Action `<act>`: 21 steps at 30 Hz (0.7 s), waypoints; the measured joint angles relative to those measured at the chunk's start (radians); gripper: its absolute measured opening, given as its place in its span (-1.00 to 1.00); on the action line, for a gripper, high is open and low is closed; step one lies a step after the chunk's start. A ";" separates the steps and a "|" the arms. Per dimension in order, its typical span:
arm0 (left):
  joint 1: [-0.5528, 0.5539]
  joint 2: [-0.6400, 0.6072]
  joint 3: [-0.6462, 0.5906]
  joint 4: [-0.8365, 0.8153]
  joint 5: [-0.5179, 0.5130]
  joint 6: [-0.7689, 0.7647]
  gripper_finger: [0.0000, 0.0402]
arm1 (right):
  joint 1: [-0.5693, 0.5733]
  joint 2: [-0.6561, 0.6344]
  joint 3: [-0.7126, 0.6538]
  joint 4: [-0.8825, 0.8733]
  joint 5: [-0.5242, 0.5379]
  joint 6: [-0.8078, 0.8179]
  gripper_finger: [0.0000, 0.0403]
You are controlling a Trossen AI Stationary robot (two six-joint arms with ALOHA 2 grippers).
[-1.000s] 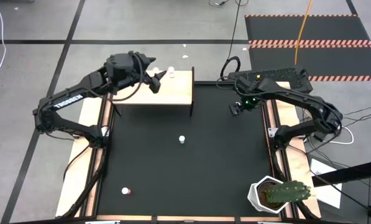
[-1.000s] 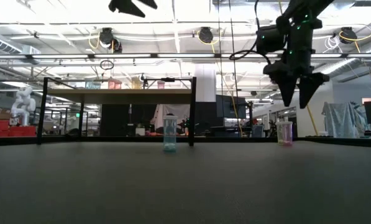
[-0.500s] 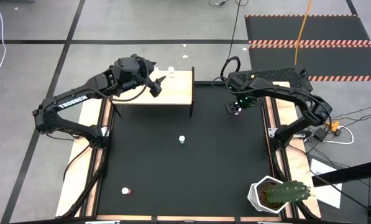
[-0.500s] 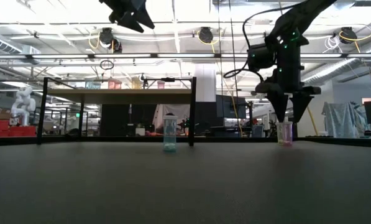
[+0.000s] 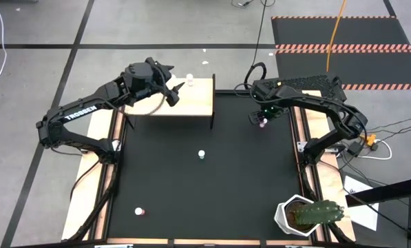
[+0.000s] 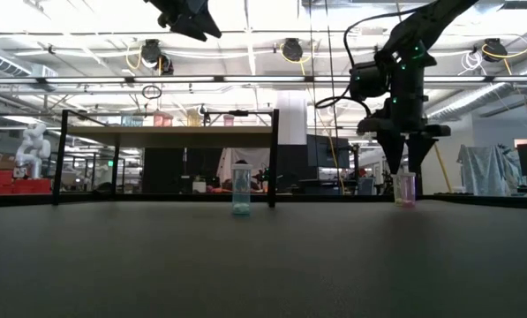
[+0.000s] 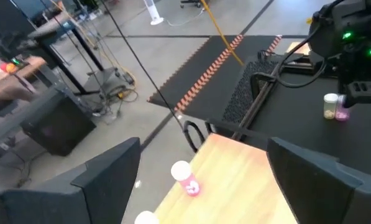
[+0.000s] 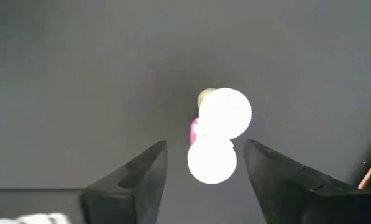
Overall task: Pick and place medicine bottles onto shelf by color
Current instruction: Put the pink pill bottle on the shelf aligned with the pink pill bottle
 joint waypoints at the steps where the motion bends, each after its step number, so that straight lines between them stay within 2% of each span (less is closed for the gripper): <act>1: 0.000 0.000 0.000 0.005 0.000 0.013 0.75 | -0.005 0.000 0.000 0.000 -0.001 0.000 -0.03; 9: 0.000 0.000 0.004 0.011 -0.002 0.012 0.75 | -0.032 0.000 0.000 -0.018 -0.021 -0.022 -0.25; 12: -0.003 0.000 0.004 0.010 -0.002 -0.009 0.75 | -0.036 0.000 -0.001 -0.019 -0.061 -0.026 -0.26; 21: -0.003 0.000 0.004 0.008 -0.002 -0.017 0.75 | -0.035 0.000 -0.001 -0.026 -0.055 -0.026 -0.27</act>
